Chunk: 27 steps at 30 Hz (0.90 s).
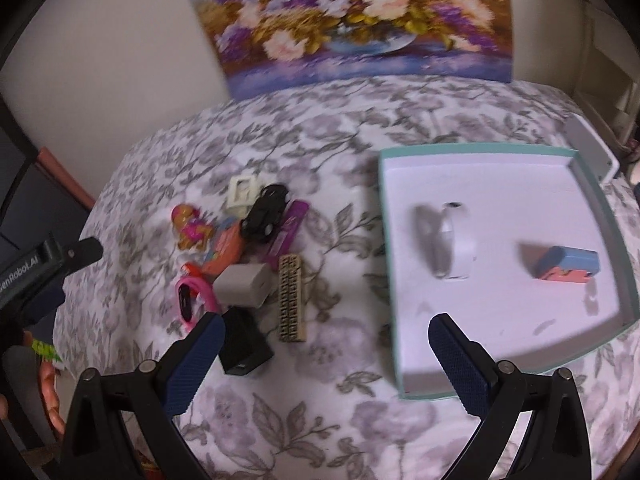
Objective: Organize rigid objects
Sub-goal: 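Move both tools back over the remaining objects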
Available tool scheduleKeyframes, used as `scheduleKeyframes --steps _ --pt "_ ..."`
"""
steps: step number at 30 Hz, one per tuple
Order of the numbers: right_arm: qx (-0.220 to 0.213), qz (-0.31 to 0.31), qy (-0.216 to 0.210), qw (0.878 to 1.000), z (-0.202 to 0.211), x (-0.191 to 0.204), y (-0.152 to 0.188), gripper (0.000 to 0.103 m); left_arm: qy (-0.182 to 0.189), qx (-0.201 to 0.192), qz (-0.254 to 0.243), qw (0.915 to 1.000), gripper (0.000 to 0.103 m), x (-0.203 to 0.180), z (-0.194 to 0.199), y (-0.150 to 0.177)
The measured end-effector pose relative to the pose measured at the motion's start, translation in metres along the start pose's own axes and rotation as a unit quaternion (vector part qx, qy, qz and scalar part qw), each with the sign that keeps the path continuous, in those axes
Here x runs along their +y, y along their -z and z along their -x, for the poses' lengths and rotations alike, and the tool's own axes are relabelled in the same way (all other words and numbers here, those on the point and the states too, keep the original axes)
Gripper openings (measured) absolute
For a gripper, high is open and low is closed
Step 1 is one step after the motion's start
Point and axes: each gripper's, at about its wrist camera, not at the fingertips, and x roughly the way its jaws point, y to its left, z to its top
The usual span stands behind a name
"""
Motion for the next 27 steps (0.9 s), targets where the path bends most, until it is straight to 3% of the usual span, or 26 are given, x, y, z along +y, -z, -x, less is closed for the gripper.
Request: scheduleKeyframes --steps 9,14,22,27 --pt "0.056 0.025 -0.007 0.998 -0.037 0.023 0.012 0.103 0.0 0.068 -0.023 0.9974 0.103 -0.009 -0.037 0.008" --pt "0.07 0.057 -0.002 0.996 -0.05 0.041 0.019 0.103 0.012 0.111 -0.01 0.9937 0.103 -0.007 -0.056 0.012" --pt "0.061 0.099 -0.009 0.993 -0.056 0.061 0.021 0.103 0.008 0.115 0.026 0.9929 0.103 0.007 -0.058 0.01" --pt "0.064 0.115 -0.016 0.991 -0.059 0.069 0.023 0.087 0.023 0.129 0.037 0.9907 0.103 0.007 -0.063 0.011"
